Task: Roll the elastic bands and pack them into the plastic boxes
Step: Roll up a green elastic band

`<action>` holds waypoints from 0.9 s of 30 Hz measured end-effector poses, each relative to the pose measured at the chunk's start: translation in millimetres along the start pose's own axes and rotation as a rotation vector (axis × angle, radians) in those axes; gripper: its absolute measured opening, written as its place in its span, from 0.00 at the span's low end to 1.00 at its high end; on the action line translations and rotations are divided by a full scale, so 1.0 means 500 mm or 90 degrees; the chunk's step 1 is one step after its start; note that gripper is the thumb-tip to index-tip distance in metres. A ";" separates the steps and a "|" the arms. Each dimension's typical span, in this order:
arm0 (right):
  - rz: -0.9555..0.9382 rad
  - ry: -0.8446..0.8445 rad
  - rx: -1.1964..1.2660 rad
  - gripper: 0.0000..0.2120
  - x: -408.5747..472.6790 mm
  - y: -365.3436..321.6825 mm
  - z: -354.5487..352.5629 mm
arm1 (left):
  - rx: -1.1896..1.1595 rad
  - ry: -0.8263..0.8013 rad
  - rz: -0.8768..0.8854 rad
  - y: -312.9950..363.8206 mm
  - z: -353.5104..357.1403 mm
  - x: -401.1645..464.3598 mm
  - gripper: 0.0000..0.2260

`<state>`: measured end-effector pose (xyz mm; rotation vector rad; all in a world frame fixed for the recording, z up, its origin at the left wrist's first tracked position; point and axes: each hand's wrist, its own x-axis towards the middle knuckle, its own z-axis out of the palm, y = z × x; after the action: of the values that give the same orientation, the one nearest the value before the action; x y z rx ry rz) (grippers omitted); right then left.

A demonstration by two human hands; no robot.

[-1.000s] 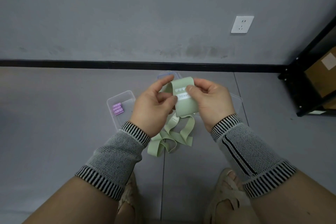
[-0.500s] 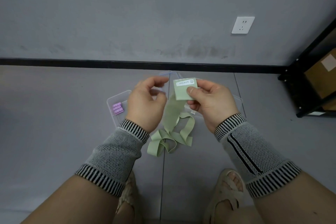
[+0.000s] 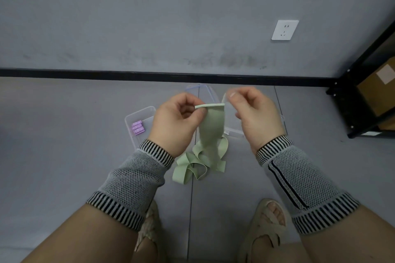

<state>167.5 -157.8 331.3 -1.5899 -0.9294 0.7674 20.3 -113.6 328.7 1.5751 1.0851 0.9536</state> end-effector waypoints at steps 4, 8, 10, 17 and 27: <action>-0.067 -0.107 0.015 0.07 -0.013 -0.002 0.011 | -0.068 -0.002 -0.054 -0.001 -0.002 0.001 0.06; -0.047 -0.075 0.032 0.08 -0.009 0.004 0.018 | -0.135 -0.010 -0.114 0.000 -0.005 0.001 0.04; -0.032 -0.075 0.055 0.07 -0.009 0.004 0.019 | -0.161 -0.017 -0.130 0.000 -0.004 0.002 0.02; -0.024 -0.064 0.051 0.07 -0.006 0.007 0.021 | -0.157 -0.043 -0.141 -0.002 0.004 0.002 0.05; -0.048 -0.084 0.024 0.07 -0.007 0.009 0.025 | -0.154 -0.054 -0.136 -0.005 0.005 0.000 0.08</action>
<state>156.0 -155.5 324.6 -1.4769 -1.0582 0.8406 22.2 -113.7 325.6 1.2634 1.0151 0.8323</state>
